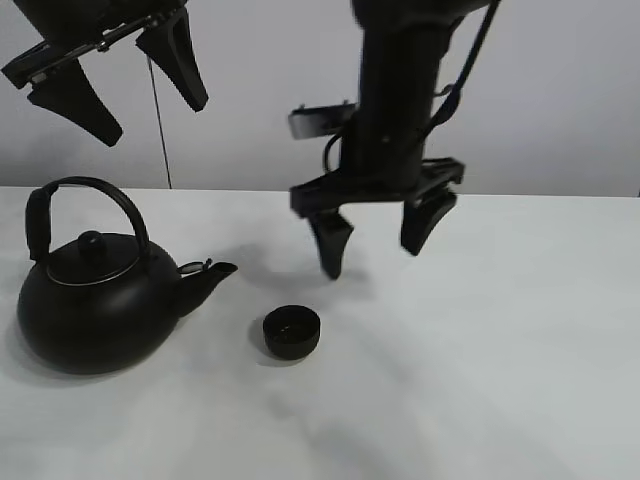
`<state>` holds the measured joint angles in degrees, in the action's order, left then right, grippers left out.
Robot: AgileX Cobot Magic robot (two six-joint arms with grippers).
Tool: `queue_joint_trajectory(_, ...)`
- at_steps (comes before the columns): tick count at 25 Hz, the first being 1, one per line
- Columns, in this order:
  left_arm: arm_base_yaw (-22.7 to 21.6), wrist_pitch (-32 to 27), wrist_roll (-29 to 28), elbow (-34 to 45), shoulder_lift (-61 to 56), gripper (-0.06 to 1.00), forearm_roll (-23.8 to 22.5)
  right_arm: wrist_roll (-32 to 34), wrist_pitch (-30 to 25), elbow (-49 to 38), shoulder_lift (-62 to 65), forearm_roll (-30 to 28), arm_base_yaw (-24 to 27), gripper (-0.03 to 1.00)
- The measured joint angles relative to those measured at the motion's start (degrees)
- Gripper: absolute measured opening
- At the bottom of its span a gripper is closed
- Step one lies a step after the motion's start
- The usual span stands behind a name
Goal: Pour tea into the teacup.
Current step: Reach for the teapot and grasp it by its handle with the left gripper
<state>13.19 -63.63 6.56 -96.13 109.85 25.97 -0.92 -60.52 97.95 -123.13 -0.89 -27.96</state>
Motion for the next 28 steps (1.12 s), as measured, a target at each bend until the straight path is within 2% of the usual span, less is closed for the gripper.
queue_joint_trajectory(4, 0.0, 0.0, 0.0, 0.0, 0.0, 0.66, 0.0, -0.4, -1.8, 0.0, 4.4, -1.4, 10.1, 0.62)
queue_joint_trajectory(8, 0.0, 0.0, 0.0, 0.0, 0.0, 0.66, 0.0, -1.4, -6.4, 0.0, 6.4, -2.7, 20.6, 0.62)
queue_joint_trajectory(12, 0.0, 0.0, 0.0, 0.0, 0.0, 0.66, 0.0, -2.0, -8.8, -0.8, 8.9, -3.0, 27.6, 0.62)
queue_joint_trajectory(18, 0.0, 0.0, 0.0, 0.0, 0.0, 0.66, 0.1, -2.0, -9.0, -9.5, 22.8, -3.1, 32.1, 0.61)
queue_joint_trajectory(24, 0.0, 0.0, 0.0, 0.0, 0.0, 0.66, 0.1, -1.5, -9.6, -21.2, 43.9, -0.4, 32.3, 0.60)
queue_joint_trajectory(28, 0.0, 0.0, 0.0, 0.0, 0.0, 0.66, 0.0, -1.3, -10.1, -29.6, 62.2, 1.3, 32.3, 0.60)
